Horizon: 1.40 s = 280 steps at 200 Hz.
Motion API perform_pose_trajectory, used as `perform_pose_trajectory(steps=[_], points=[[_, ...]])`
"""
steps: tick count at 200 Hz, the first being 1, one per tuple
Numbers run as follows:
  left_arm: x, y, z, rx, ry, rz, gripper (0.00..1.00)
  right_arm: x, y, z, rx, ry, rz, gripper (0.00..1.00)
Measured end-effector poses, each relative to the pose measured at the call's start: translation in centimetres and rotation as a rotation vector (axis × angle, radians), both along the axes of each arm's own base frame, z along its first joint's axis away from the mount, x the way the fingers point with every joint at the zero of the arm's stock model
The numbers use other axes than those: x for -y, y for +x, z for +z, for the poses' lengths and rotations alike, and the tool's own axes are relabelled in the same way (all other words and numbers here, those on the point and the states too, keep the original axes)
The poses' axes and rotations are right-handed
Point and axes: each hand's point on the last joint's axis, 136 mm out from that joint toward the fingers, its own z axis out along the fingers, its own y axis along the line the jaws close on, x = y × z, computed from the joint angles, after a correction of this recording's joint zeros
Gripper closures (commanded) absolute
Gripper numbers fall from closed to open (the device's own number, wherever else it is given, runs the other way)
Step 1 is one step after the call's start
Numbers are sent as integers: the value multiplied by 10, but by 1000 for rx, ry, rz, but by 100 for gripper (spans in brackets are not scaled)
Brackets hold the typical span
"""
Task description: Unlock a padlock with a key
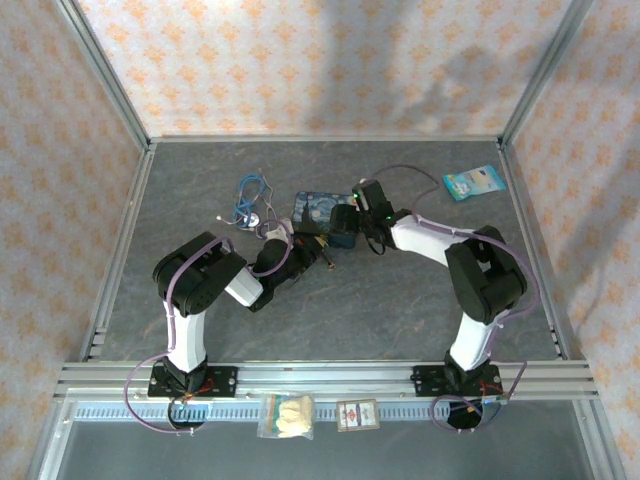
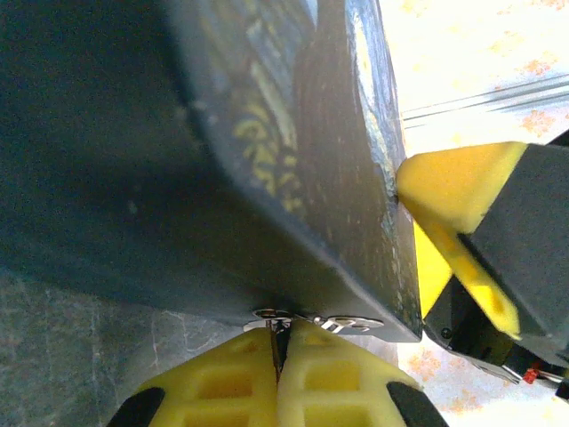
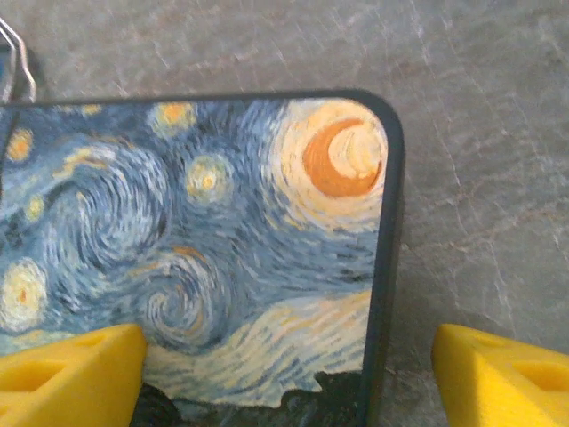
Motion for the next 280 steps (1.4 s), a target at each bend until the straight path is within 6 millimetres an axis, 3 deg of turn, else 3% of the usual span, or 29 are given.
perform_pose_trajectory(steps=[51,96,154,242,280], points=[[0,-1,0,-1,-6,2,100,10,1,-6,13,58,-73,20],[1,1,2,-4,-43,34,100,43,-26,-9,-2,115,-167,21],[7,8,8,12,-91,92,100,71,-52,-10,3,164,-295,22],[-1,13,14,30,-93,140,100,101,-40,-8,33,117,-414,22],[-5,8,56,97,-69,103,100,122,-22,-5,46,91,-458,22]])
